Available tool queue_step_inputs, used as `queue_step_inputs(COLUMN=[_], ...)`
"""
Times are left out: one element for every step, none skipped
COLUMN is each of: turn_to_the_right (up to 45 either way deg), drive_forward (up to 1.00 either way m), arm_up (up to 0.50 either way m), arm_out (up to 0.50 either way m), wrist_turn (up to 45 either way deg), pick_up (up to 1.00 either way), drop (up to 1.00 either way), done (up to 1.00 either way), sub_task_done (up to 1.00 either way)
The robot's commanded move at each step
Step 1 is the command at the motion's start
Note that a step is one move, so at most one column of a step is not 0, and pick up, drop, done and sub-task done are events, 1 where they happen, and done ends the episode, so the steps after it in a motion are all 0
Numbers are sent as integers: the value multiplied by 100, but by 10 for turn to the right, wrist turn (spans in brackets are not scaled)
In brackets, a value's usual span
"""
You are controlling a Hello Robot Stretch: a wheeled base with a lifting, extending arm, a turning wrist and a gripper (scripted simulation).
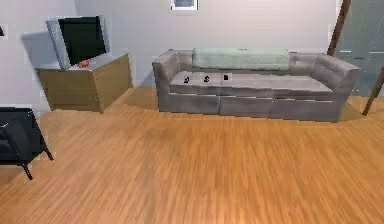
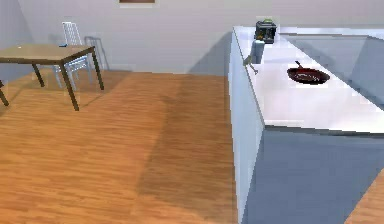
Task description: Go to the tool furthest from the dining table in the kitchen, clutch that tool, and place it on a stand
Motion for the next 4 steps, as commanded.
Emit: queue_step_inputs(turn_to_the_right=[-90,0,120,0], drive_forward=[0,5,0,30], arm_up=[0,0,0,0], arm_out=[0,0,0,0], wrist_turn=[0,0,0,0], pick_up=[0,0,0,0], drop=[0,0,0,0], done=[0,0,0,0], sub_task_done=[0,0,0,0])
